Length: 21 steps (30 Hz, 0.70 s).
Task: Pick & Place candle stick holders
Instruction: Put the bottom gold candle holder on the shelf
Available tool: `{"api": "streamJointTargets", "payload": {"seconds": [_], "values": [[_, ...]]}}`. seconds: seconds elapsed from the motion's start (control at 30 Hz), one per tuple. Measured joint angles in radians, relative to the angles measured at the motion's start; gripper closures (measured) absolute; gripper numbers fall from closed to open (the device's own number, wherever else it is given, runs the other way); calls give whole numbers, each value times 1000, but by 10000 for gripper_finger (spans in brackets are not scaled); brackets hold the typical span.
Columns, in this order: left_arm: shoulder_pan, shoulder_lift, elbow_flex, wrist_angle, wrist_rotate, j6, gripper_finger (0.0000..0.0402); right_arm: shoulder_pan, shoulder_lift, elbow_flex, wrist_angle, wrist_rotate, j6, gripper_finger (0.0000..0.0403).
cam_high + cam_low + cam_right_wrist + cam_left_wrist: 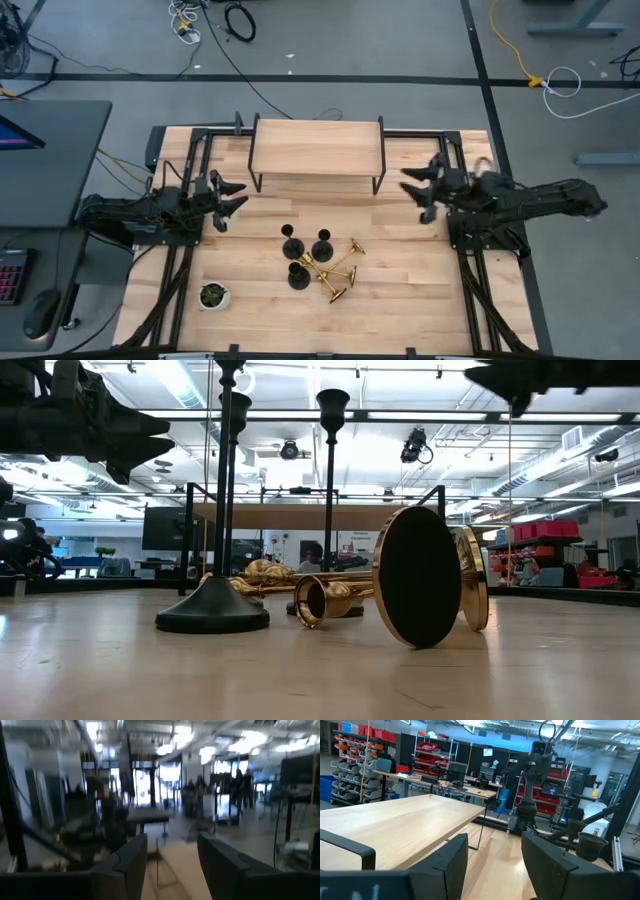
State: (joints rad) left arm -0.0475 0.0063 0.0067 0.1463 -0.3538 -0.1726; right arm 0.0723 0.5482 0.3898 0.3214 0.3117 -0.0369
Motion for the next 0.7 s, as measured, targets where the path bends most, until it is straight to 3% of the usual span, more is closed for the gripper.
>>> {"api": "streamJointTargets", "payload": {"seconds": [0.17, 0.3, 0.7], "values": [[0, 0, 0, 0, 0, 0, 214, 22, 211, 165, -216, -113, 1, 227], [0, 0, 0, 0, 0, 0, 214, 62, 336, 266, -375, -129, -2, 227], [0, 0, 0, -5, 0, 0, 214, 217, 652, 439, -469, -105, 0, 227]]}}
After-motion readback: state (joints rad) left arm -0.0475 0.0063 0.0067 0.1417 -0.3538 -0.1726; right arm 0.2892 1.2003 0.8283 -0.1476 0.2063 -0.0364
